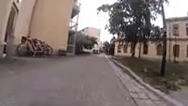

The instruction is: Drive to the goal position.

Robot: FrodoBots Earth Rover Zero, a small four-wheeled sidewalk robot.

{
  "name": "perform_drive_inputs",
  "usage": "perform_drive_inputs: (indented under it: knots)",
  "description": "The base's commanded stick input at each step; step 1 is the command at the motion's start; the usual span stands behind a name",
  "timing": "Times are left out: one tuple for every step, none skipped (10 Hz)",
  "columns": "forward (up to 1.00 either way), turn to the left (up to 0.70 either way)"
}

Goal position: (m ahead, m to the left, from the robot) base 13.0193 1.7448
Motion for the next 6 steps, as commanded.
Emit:
perform_drive_inputs:
  knots:
    - [0.6,-0.15]
    - [0.6,-0.15]
    - [0.6,-0.15]
    - [0.6,-0.15]
    - [0.6,-0.15]
    - [0.6,-0.15]
